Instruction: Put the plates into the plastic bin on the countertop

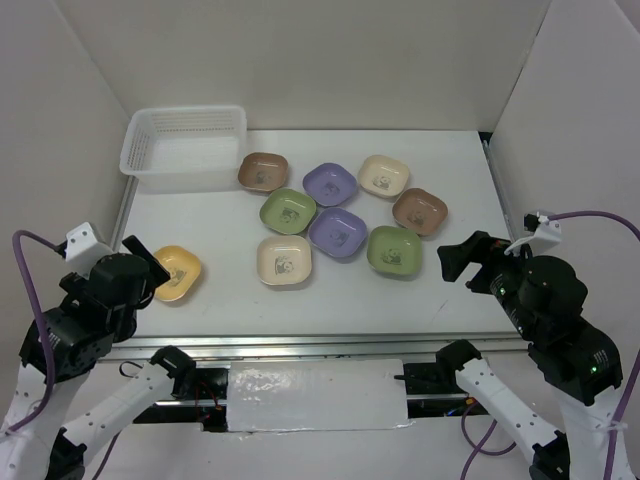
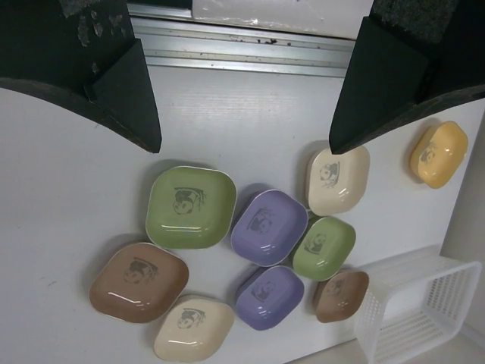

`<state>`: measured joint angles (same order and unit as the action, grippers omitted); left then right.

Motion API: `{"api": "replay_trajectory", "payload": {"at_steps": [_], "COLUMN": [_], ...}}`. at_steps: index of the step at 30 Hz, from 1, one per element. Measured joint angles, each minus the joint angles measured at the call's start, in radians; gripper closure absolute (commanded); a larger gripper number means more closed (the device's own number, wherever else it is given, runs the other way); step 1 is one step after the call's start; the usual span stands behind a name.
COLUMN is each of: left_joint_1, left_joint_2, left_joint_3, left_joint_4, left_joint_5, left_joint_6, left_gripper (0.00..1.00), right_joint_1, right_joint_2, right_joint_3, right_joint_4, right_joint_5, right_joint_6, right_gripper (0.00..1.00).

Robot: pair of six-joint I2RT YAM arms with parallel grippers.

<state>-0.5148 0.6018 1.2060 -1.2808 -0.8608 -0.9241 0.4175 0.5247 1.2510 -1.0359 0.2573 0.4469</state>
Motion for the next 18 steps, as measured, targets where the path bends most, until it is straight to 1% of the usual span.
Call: {"api": "replay_trajectory", "payload": {"at_steps": [7, 13, 15, 18], "left_joint_1": [0.000, 0.000, 0.000, 0.002], "left_joint_2": [0.001, 0.020, 0.051, 0.117], "left_joint_3": [-0.003, -0.036, -0.036, -0.053], "left_joint_4": [0.000, -0.004, -0.017, -0.037], "left_joint_5": [-0.002, 0.001, -0.003, -0.013], "left_joint_6": [-0.024, -0.057, -0.103, -0.214], "left_gripper": [0.01, 0.01, 0.01, 0.01], "right_joint_1": [0.000, 0.000, 0.000, 0.000], "right_joint_2": [0.000, 0.000, 0.000, 0.000], "right_joint_3": [-0.002, -0.028, -0.034, -0.054], "right_joint_4": [0.001, 0.003, 0.003, 0.011], "right_joint_5": [0.000, -0.011, -0.015, -0.035], "right_joint_6": [-0.003, -0.004, -0.004, -0.004], "right_gripper": [0.00, 0.00, 0.00, 0.00]}}
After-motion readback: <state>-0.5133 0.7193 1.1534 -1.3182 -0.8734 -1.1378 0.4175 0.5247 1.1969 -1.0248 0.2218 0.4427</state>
